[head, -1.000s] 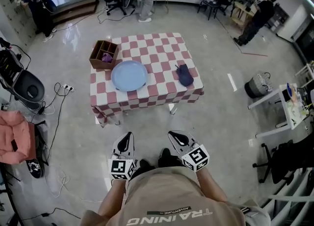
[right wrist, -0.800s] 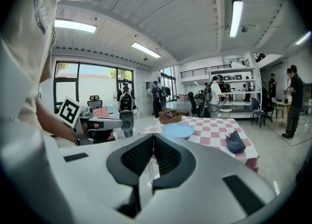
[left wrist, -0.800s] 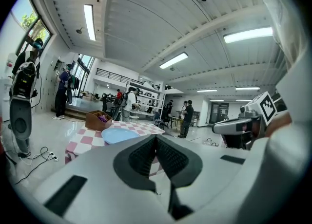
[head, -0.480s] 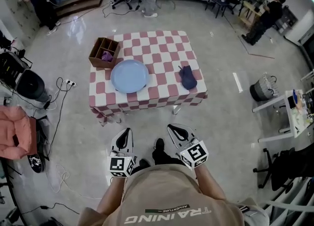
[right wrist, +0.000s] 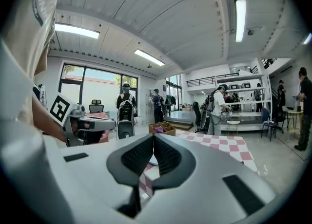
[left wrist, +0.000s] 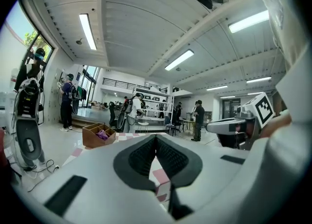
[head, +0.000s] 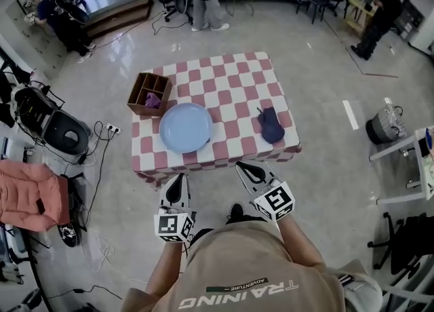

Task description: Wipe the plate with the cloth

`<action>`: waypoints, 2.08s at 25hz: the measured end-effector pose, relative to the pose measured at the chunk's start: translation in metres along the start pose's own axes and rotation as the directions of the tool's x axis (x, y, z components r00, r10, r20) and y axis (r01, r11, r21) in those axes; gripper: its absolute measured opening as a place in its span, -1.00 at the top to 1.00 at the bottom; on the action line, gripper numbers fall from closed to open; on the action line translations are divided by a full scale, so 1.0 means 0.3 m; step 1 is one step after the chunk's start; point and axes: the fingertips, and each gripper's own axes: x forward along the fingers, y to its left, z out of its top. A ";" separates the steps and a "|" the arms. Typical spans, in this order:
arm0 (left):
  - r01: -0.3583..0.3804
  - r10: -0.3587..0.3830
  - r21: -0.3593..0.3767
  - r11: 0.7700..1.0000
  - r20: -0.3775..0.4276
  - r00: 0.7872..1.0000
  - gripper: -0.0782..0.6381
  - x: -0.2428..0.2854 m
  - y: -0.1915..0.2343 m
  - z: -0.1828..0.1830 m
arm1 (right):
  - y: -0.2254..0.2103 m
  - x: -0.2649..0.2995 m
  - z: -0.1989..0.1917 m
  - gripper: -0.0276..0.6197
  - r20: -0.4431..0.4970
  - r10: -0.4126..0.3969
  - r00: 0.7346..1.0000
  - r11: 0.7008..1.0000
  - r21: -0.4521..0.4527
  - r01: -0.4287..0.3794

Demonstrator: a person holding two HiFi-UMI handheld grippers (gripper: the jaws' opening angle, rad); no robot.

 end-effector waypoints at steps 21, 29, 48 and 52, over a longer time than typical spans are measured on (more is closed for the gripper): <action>0.022 -0.022 -0.010 1.000 -0.021 1.000 0.75 0.364 0.224 0.006 | -0.171 0.377 0.027 0.86 -0.030 0.082 0.996 0.996 0.018 -0.082; 0.114 -0.114 -0.018 0.993 -0.013 0.993 0.75 0.506 0.355 0.048 | -0.217 0.542 0.069 0.86 -0.044 0.000 0.999 1.000 0.004 0.000; 0.103 -0.105 -0.047 0.994 -0.043 0.994 0.75 0.670 0.391 0.048 | -0.459 0.647 0.049 0.86 -0.070 -0.049 0.996 0.998 0.028 0.052; 0.091 -0.093 -0.037 0.995 -0.050 0.994 0.75 0.718 0.352 0.036 | -0.546 0.602 -0.020 0.86 -0.116 -0.062 0.991 0.997 0.030 0.066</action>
